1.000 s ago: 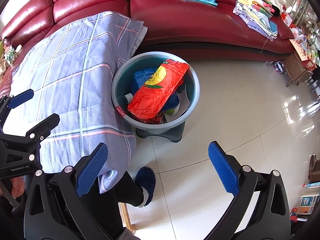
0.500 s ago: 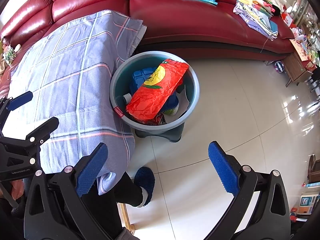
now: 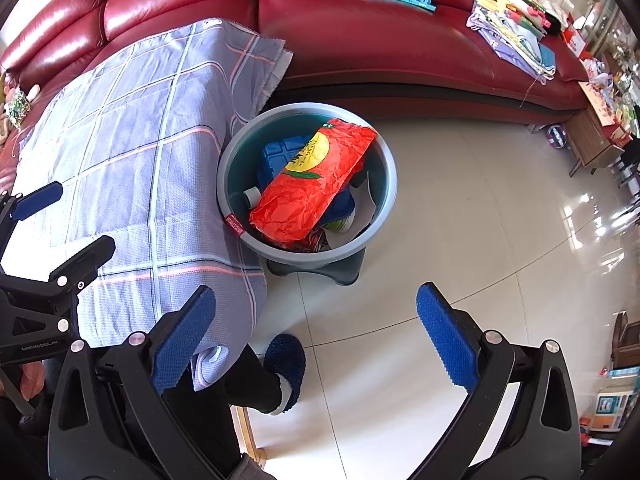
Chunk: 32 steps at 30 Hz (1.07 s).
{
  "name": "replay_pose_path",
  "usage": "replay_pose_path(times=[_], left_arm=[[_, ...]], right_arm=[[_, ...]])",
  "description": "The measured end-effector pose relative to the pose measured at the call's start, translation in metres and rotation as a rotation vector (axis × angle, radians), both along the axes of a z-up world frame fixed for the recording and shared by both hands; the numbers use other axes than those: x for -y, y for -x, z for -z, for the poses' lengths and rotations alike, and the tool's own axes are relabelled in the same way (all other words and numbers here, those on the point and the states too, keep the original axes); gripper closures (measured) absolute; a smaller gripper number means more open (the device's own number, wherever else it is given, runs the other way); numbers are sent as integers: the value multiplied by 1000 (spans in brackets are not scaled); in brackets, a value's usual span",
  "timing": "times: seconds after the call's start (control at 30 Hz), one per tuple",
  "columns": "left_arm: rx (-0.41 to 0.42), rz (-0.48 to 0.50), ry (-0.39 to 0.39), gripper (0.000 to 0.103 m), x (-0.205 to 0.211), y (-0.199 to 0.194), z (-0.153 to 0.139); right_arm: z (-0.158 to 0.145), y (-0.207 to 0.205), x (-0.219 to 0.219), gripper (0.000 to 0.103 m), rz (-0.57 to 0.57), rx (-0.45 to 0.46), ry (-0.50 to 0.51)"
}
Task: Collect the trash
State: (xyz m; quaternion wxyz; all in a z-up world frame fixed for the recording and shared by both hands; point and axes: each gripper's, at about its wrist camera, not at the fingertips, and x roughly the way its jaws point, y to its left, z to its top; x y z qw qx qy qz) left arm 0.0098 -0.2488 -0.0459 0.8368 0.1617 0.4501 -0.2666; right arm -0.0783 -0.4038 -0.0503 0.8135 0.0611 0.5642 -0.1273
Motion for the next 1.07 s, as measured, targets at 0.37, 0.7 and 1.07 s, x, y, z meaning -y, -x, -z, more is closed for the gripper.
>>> replay_pose_path(times=[0.37,0.7,1.07], left_arm=[[-7,8,-4,4,2,2,5],[-10,5,2,4,1,0,4],[-35,-5,25,4,-5,-2,5]], right_arm=[[2,0,1,7,-1,-3,7],[3,0,1,7,-2,-9,18],[4,-2,0,7,1,-9,29]])
